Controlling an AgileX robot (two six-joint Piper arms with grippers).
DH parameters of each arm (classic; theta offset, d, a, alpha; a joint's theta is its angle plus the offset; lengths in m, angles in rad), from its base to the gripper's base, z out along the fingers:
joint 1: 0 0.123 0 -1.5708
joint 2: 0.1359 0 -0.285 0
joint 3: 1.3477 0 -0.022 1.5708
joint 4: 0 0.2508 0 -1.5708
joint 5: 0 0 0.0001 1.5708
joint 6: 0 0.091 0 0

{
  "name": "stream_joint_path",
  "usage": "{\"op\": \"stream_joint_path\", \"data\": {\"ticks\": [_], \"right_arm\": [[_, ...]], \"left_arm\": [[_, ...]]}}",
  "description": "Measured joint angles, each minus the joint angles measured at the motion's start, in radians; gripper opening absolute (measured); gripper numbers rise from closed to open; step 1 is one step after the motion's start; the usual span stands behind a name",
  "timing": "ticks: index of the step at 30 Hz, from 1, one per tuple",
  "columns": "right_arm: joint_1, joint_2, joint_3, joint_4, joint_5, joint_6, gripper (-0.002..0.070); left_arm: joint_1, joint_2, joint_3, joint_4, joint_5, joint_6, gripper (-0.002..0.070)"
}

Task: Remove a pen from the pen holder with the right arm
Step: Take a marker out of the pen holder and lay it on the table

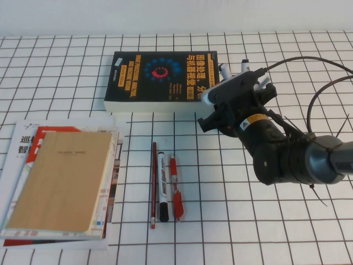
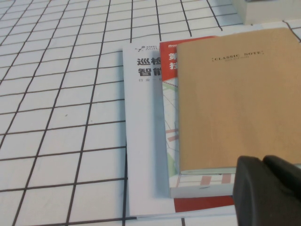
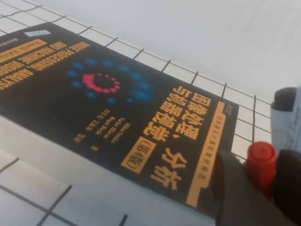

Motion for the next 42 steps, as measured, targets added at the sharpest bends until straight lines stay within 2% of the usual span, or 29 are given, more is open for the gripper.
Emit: {"op": "stream_joint_path", "data": {"ticks": [7,16,29,42], "right_arm": [[0.000,0.000,0.000,0.000,0.002,0.000,0.0181],[0.000,0.000,-0.015,0.000,0.023,0.000,0.0228],[0.000,0.000,-0.049,0.000,0.076,-0.032,0.0232],[0.000,0.000,-0.049,0.000,0.078,-0.046,0.0115]], "left_arm": [[0.000,0.000,0.000,0.000,0.000,0.000,-0.0004],[0.000,0.000,0.000,0.000,0.000,0.000,-0.0004],[0.000,0.000,0.000,0.000,0.000,0.000,-0.0004],[0.000,0.000,0.000,0.000,0.000,0.000,-0.0004]]}}
